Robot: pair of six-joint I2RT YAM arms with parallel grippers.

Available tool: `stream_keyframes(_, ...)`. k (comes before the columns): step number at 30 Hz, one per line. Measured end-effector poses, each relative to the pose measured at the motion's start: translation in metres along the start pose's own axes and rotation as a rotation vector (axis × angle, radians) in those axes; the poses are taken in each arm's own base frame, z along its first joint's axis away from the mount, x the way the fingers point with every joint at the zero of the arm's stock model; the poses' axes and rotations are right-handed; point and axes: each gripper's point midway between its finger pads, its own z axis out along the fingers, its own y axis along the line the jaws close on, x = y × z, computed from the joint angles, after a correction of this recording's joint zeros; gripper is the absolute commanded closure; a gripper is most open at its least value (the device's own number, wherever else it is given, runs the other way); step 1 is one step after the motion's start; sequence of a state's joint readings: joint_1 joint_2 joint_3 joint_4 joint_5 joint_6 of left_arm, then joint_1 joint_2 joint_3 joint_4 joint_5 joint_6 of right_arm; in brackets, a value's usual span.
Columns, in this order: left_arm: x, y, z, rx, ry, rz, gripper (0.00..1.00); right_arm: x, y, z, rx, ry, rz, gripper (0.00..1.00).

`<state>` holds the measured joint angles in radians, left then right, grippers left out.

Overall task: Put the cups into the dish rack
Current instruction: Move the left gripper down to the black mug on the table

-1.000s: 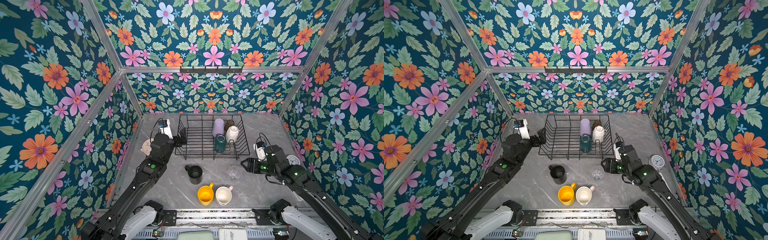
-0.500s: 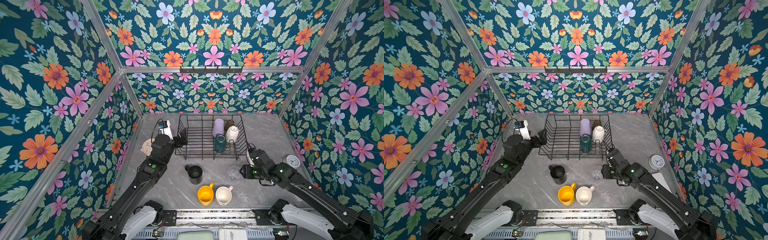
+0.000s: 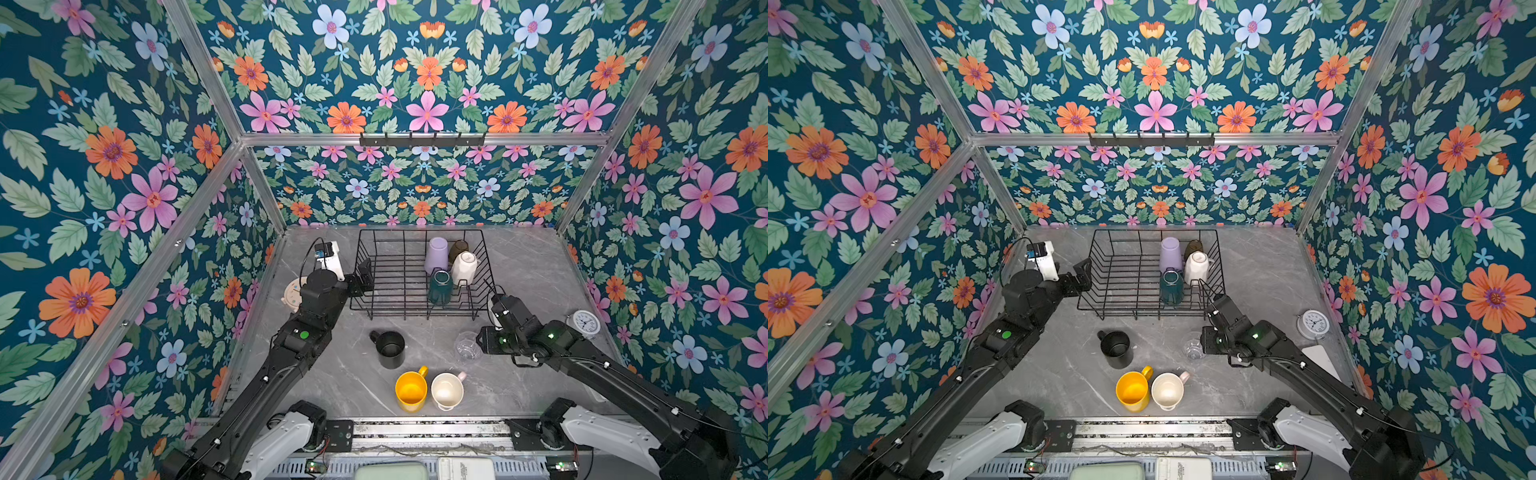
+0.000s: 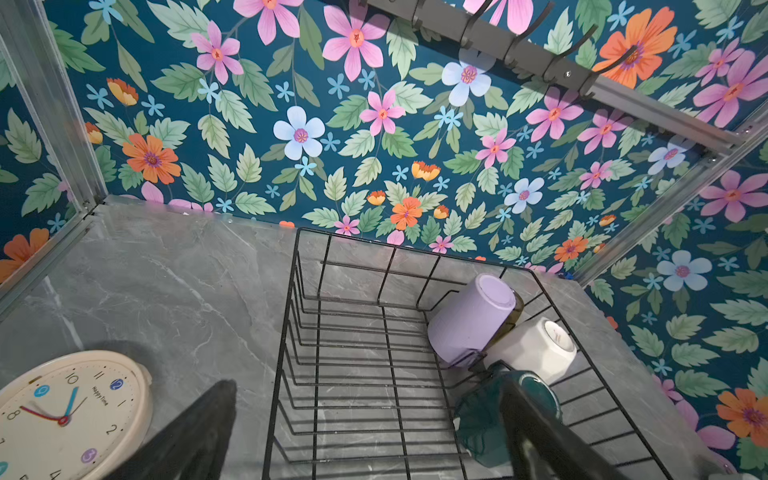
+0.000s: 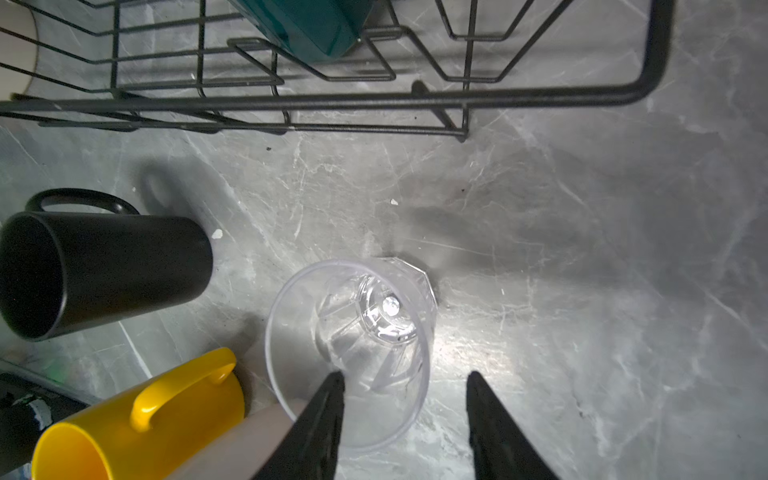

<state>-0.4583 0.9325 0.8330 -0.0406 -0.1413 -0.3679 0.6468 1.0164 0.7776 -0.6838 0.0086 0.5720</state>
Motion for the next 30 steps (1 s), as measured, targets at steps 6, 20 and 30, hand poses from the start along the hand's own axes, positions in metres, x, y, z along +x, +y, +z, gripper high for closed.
stream_keyframes(6,0.042,-0.003,-0.018,0.037,0.234,-0.026,0.15,-0.012,0.004,-0.011,-0.009,-0.044,-0.007,0.47)
stream_keyframes(20,0.193,-0.022,-0.086,0.064,0.775,-0.046,0.3,-0.037,0.026,-0.015,-0.053,-0.076,-0.064,0.17)
stream_keyframes(30,0.221,-0.012,-0.091,-0.056,0.853,-0.029,0.46,-0.043,0.03,-0.025,-0.077,-0.117,-0.077,0.16)
